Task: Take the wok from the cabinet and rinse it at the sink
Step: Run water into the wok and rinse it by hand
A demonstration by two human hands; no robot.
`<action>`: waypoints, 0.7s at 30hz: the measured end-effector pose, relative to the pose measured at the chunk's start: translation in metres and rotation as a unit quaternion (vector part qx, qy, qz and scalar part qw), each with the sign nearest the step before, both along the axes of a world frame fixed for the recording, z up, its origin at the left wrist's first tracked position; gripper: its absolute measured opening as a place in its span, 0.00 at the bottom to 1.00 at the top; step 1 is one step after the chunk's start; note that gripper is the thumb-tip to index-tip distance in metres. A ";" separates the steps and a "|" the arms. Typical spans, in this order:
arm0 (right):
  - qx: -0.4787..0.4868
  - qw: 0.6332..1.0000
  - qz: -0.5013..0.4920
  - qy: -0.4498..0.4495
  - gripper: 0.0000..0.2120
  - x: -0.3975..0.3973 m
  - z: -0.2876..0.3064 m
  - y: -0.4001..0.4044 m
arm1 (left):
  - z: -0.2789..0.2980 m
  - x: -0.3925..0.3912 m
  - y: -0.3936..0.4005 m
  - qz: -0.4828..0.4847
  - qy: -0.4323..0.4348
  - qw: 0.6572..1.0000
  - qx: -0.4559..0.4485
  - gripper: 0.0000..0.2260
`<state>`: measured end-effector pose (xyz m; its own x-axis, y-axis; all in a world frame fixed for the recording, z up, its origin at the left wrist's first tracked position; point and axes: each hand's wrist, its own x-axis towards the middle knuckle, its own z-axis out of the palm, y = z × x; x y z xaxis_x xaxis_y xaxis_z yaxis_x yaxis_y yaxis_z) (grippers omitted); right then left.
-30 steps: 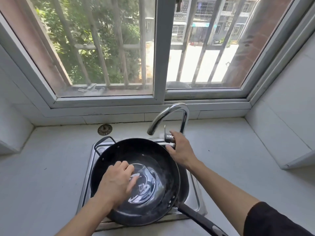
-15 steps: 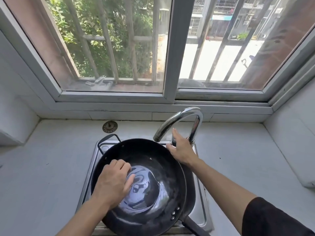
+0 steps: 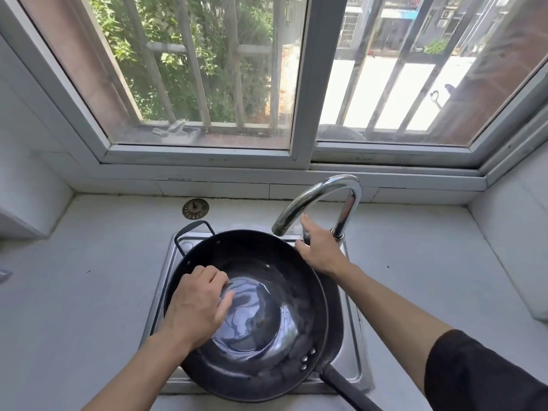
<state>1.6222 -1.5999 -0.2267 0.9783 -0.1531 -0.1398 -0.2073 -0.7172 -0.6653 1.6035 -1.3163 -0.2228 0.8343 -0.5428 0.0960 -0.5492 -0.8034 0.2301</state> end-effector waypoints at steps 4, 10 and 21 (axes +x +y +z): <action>-0.025 0.999 0.022 0.013 0.28 0.003 -0.001 0.006 | -0.001 -0.004 0.003 -0.007 0.007 1.000 0.018 0.07; -0.007 1.000 0.014 -0.007 0.29 0.002 -0.004 0.009 | 0.004 -0.004 0.012 -0.004 0.013 0.999 0.031 0.07; 0.001 1.000 0.000 0.001 0.31 -0.023 -0.013 0.007 | -0.005 -0.011 0.022 -0.018 0.032 0.997 0.072 0.07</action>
<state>1.5996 -1.5930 -0.2393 0.9780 -0.1531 -0.1417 -0.2086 -0.7159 -0.6663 1.5925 -1.2940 -0.2276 0.8162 -0.5765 -0.0385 -0.5657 -0.8109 0.1497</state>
